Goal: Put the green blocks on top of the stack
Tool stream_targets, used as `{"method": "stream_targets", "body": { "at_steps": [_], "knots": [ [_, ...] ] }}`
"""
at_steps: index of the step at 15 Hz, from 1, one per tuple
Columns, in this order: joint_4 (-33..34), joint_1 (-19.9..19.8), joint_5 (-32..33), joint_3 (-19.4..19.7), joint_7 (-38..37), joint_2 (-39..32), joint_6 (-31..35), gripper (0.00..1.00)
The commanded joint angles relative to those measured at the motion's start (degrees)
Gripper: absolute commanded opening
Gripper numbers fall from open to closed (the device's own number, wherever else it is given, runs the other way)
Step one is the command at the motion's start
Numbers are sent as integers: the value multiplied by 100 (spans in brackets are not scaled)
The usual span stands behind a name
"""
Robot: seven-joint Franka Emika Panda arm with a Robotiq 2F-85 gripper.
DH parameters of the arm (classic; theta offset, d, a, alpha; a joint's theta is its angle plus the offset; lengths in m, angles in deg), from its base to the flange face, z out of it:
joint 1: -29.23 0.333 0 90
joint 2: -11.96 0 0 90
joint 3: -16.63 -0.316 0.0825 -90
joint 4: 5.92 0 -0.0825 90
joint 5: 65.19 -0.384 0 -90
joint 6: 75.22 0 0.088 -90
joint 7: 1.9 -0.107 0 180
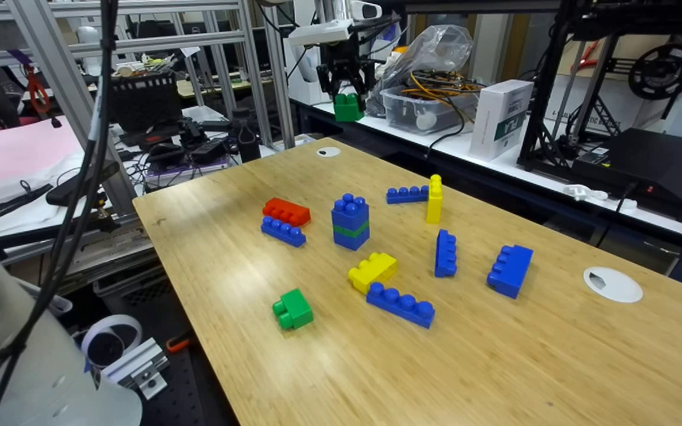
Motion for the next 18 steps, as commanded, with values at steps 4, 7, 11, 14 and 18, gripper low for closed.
{"method": "stream_targets", "body": {
  "at_steps": [4, 7, 11, 14, 18],
  "knots": [
    [-677, -507, -518, -23, 213, 309, 136, 45],
    [-967, -642, -710, -1, 253, 352, 176, 45],
    [-1294, -772, -847, 11, 380, 412, 219, 45],
    [-1464, -815, -931, 13, 349, 456, 226, 45],
    [-1220, -745, -816, 35, 226, 295, 29, 70]
  ]
}}
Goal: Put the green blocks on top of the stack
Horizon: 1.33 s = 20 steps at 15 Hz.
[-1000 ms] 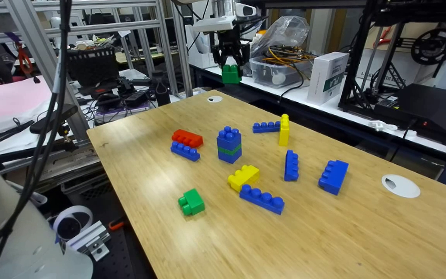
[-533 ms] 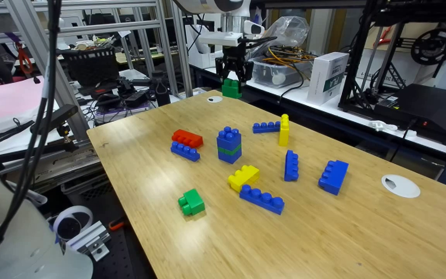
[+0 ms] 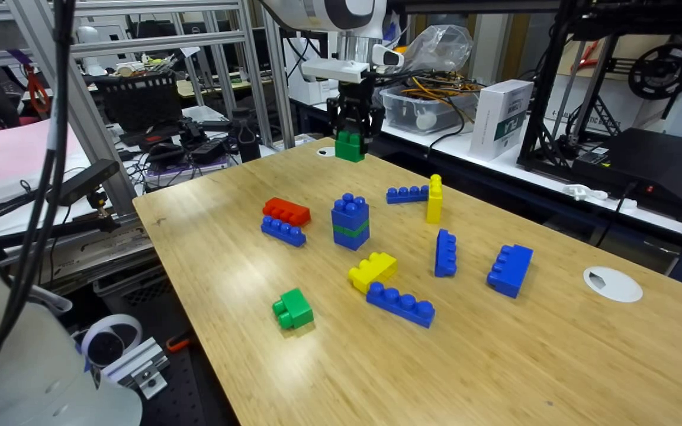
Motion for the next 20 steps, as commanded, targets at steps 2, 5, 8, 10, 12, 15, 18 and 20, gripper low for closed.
{"method": "stream_targets", "body": {
  "at_steps": [2, 5, 8, 10, 12, 15, 18, 20],
  "knots": [
    [13, 9, -4, 6, -3, -4, -11, 70],
    [8, 8, -4, 6, -3, -4, -7, 45],
    [-176, -35, -10, 15, 87, 139, 124, 45],
    [-289, -85, -53, 23, 158, 225, 201, 45],
    [-400, -129, -69, 48, 208, 304, 237, 45],
    [-666, -190, -55, 68, 351, 484, 356, 45],
    [-1004, -236, -53, 64, 565, 679, 594, 45],
    [-1247, -257, -63, 68, 673, 762, 847, 45]
  ]
}}
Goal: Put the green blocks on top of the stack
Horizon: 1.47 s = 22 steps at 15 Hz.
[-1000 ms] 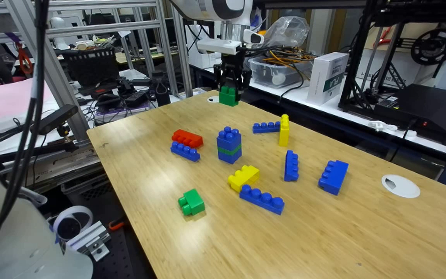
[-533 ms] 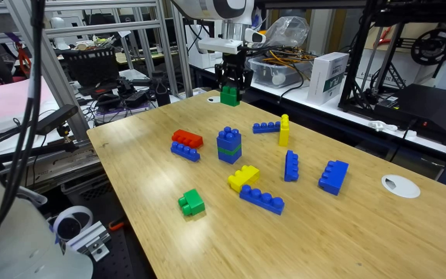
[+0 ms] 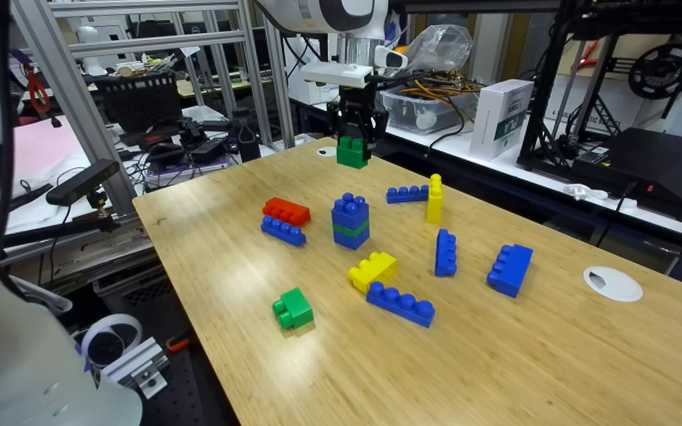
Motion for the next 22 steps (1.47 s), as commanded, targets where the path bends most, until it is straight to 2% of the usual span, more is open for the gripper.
{"method": "stream_targets", "body": {
  "at_steps": [1, 8, 9, 10, 11, 21, 22],
  "knots": [
    [-635, -100, -89, -13, 315, 302, 633, 45],
    [-1218, -223, -161, -3, 731, 314, 1432, 45],
    [-1255, -230, -193, -6, 708, 325, 1495, 45],
    [-1012, -160, -27, 15, 519, 153, 1253, 45],
    [-1021, -161, -28, 15, 517, 150, 1266, 70],
    [-1016, -156, -28, 12, 513, 150, 1264, 70],
    [-1034, -164, -49, 12, 515, 147, 1298, 45]
  ]
}}
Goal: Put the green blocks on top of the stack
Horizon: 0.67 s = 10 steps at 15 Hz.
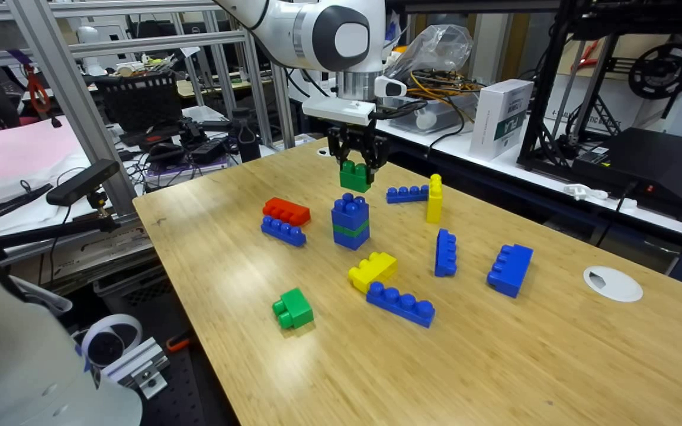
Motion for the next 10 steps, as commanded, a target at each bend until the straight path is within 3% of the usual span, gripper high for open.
{"method": "stream_targets", "body": {
  "at_steps": [1, 10],
  "knots": [
    [-27, -22, -6, -10, 18, -12, 44, 45],
    [-242, -77, -90, -1, 109, -73, 201, 45]
  ]
}}
